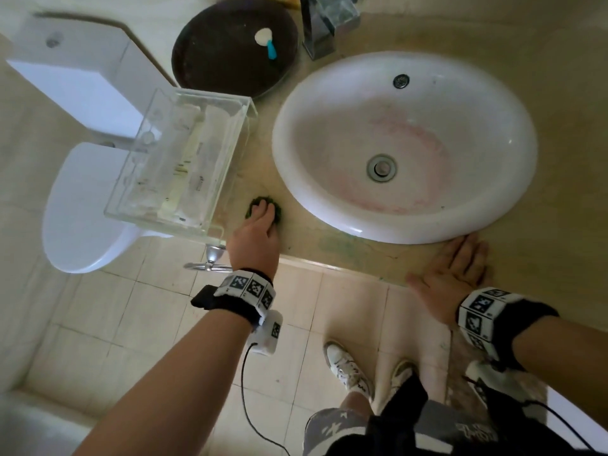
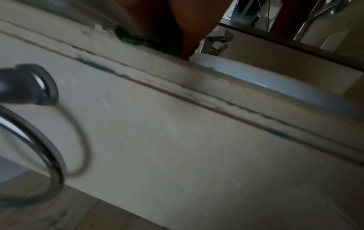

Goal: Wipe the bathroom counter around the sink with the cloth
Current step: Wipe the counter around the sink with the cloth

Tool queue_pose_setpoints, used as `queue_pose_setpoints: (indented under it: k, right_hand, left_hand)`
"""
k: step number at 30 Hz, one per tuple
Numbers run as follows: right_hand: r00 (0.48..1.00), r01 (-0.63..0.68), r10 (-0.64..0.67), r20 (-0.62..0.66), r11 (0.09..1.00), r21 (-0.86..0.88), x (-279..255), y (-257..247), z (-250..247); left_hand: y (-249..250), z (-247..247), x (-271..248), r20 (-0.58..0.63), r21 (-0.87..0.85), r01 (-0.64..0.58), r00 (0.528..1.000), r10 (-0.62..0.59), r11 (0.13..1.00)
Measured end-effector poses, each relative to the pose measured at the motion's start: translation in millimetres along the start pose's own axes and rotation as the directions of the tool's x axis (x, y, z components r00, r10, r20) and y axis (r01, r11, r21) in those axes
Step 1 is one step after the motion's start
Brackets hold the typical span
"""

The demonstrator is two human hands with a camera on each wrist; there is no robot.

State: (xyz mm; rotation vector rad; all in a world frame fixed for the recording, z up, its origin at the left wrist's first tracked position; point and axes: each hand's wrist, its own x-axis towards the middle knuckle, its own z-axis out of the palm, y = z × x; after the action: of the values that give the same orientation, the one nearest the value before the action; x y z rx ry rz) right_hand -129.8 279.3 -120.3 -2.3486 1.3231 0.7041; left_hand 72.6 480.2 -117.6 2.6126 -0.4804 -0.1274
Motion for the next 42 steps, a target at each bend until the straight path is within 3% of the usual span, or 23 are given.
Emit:
queue_pose_setpoints:
  k: [4,7,11,14,16,19,24,29,35,40,42]
  right_hand:
    - [1.0,-0.002,0.002,-0.017,1.0,0.005,-1.6,-1.2,-0.8]
    - [1.0,-0.007,0.007,-0.011,1.0,-0.002,-2.2,-1.2,-1.7]
    - [1.0,-0.002,0.002,-0.025,1.0,0.0,-2.4,-2.0,-0.7]
    - [1.0,0.007,-0.007,-0.028,1.0,-0.001,-2.2,-1.0,-0.6]
    - [1.0,0.011,-0.012,-0.02,1.0,-0.006,-2.7,-0.5,-1.6]
    - [1.0,0.014,-0.014,-0.006,1.0,-0.01,-3.3,-1.1,-3.0]
    - [1.0,0.008,-0.008,0.015,1.0,-0.012,-4.2,-2.0,-5.1]
    - [1.0,0.005,-0.005,0.031,1.0,-0.019,-3.9,-1.0,-6.0]
    - [0.999,0.005,-0.005,0.047,1.0,-0.015,-4.2,-1.3,-7.8]
    - [1.0,-0.002,0.003,0.029,1.0,-0.027,-4.6,-3.5,-7.0]
    - [1.0,-0.004,0.005,0.03,1.0,-0.026,-5.5,-3.8,-7.7]
  left_hand:
    - [26.6,22.2,-33.4,0.017,-0.047,-0.161,0.987,0.162,0.986]
    - [53.5,39.2,-59.8,0.114,-0.102,-0.287,0.948,0.297,0.953]
    - [51.4,35.9,-60.0,0.098,-0.123,-0.351,0.926,0.364,0.928]
    - [29.1,9.2,-39.2,0.017,-0.2,-0.137,0.99,0.143,0.97]
    - [12.8,-10.3,-22.3,-0.028,-0.155,-0.009,1.0,0.005,0.988]
    - [-11.2,-26.2,-3.3,-0.075,-0.025,0.033,0.997,-0.035,0.999]
    - [-34.2,-23.4,-8.3,-0.056,0.161,0.086,0.995,-0.078,0.983]
    - [-25.4,-14.3,-14.6,-0.046,0.162,0.206,0.978,-0.202,0.965]
    - [20.9,28.6,-56.4,-0.082,0.022,-0.142,0.986,0.144,0.99]
    - [77.7,60.5,-99.9,0.067,-0.154,-0.4,0.908,0.414,0.903]
    - [73.4,56.5,-100.5,0.028,-0.197,-0.431,0.895,0.445,0.88]
